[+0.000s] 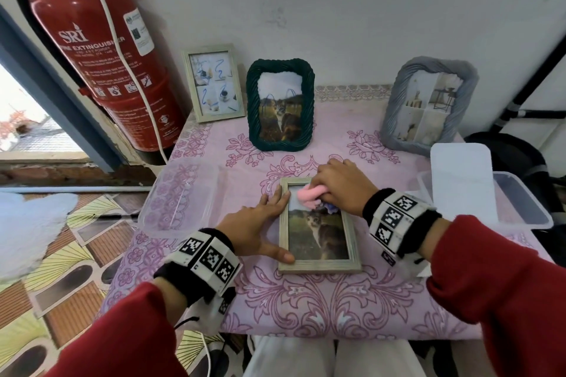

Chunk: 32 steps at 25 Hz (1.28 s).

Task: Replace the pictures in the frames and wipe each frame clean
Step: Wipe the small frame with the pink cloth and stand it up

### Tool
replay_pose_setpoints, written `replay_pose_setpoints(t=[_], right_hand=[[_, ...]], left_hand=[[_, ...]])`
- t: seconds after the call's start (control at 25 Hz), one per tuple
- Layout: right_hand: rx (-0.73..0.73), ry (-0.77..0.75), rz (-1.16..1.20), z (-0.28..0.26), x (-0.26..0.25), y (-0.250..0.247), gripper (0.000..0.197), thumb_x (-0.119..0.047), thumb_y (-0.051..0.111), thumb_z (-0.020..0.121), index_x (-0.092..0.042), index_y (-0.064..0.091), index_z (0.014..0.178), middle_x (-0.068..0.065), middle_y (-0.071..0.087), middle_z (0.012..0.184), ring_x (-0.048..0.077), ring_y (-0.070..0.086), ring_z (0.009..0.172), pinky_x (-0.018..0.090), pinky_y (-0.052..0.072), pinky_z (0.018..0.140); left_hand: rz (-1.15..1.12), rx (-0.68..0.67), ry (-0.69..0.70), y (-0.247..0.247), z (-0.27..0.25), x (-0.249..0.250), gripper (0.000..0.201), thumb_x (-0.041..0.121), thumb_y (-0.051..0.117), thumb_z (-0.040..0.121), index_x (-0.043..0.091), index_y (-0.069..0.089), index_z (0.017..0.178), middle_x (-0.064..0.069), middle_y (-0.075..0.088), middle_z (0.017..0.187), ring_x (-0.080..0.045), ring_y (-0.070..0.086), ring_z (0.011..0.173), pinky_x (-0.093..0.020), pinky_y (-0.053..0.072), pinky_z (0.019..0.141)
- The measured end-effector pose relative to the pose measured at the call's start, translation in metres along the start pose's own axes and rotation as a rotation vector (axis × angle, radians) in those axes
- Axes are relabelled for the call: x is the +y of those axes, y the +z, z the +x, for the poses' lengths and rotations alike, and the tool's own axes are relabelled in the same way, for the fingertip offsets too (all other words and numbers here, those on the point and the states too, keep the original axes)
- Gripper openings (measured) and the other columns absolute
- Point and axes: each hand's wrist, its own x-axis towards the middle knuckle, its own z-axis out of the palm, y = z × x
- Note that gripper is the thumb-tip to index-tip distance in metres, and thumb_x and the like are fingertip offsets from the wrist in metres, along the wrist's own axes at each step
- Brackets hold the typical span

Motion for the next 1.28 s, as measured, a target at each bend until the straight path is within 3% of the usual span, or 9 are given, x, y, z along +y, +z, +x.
replay_pose_setpoints(t=[0.12, 0.2, 0.48, 0.8, 1.12, 1.2, 1.28], right_hand=[[-0.037, -0.033, 0.146, 0.003, -0.003, 0.002, 0.027, -0.011, 0.055, 0.084, -0.016, 0.068, 0.106, 0.009, 0.062, 0.102, 0.027, 0.052, 0.100, 0.035, 0.037, 0.081], [-0.061, -0.090, 0.156, -0.005, -0.012, 0.004, 0.028, -0.012, 0.054, 0.084, -0.019, 0.067, 0.107, 0.007, 0.060, 0.103, 0.025, 0.050, 0.100, 0.039, 0.039, 0.086], [-0.066, -0.223, -0.015, -0.056, -0.044, 0.013, 0.026, -0.030, 0.047, 0.090, -0.029, 0.059, 0.113, -0.004, 0.054, 0.110, 0.019, 0.043, 0.106, 0.035, 0.027, 0.084], [-0.046, -0.071, -0.098, -0.057, -0.020, -0.002, 0.025, -0.038, 0.051, 0.087, -0.037, 0.061, 0.111, -0.011, 0.059, 0.104, 0.018, 0.042, 0.103, 0.033, 0.016, 0.075], [-0.036, 0.068, 0.048, -0.008, -0.006, -0.006, 0.026, -0.017, 0.053, 0.085, -0.027, 0.067, 0.105, 0.002, 0.062, 0.104, 0.025, 0.049, 0.103, 0.033, 0.024, 0.077], [-0.022, 0.074, 0.181, -0.008, -0.006, -0.003, 0.027, -0.011, 0.055, 0.082, -0.022, 0.069, 0.103, 0.007, 0.064, 0.101, 0.029, 0.052, 0.100, 0.031, 0.032, 0.077], [-0.015, 0.051, 0.299, -0.014, -0.007, -0.001, 0.027, -0.006, 0.056, 0.078, -0.016, 0.071, 0.098, 0.010, 0.068, 0.099, 0.031, 0.056, 0.097, 0.029, 0.033, 0.078]], left_hand=[[0.014, 0.007, -0.006, 0.000, 0.001, 0.000, 0.121, 0.059, 0.074, 0.065, 0.033, -0.011, 0.148, 0.011, -0.020, 0.155, -0.013, -0.009, 0.145, -0.038, 0.013, 0.119], [0.016, 0.011, -0.012, -0.001, 0.000, 0.000, 0.120, 0.058, 0.074, 0.065, 0.033, -0.010, 0.148, 0.011, -0.019, 0.156, -0.013, -0.008, 0.145, -0.038, 0.014, 0.119], [-0.021, 0.033, -0.012, 0.001, -0.004, 0.006, 0.121, 0.048, 0.076, 0.068, 0.026, -0.011, 0.148, 0.006, -0.018, 0.156, -0.019, -0.010, 0.146, -0.048, 0.013, 0.118], [-0.040, 0.038, -0.002, 0.001, -0.006, 0.006, 0.120, 0.047, 0.077, 0.068, 0.025, -0.010, 0.149, 0.004, -0.016, 0.157, -0.020, -0.010, 0.145, -0.046, 0.013, 0.119], [-0.040, 0.023, -0.006, 0.001, -0.003, 0.005, 0.119, 0.049, 0.075, 0.069, 0.026, -0.010, 0.149, 0.006, -0.019, 0.156, -0.020, -0.012, 0.145, -0.047, 0.010, 0.119], [-0.054, 0.017, -0.007, 0.001, -0.003, 0.004, 0.118, 0.048, 0.075, 0.070, 0.025, -0.010, 0.149, 0.006, -0.019, 0.156, -0.020, -0.012, 0.145, -0.046, 0.009, 0.119], [-0.057, 0.008, -0.006, 0.001, -0.004, 0.004, 0.118, 0.048, 0.075, 0.070, 0.026, -0.010, 0.149, 0.006, -0.020, 0.155, -0.020, -0.013, 0.145, -0.045, 0.009, 0.120]])
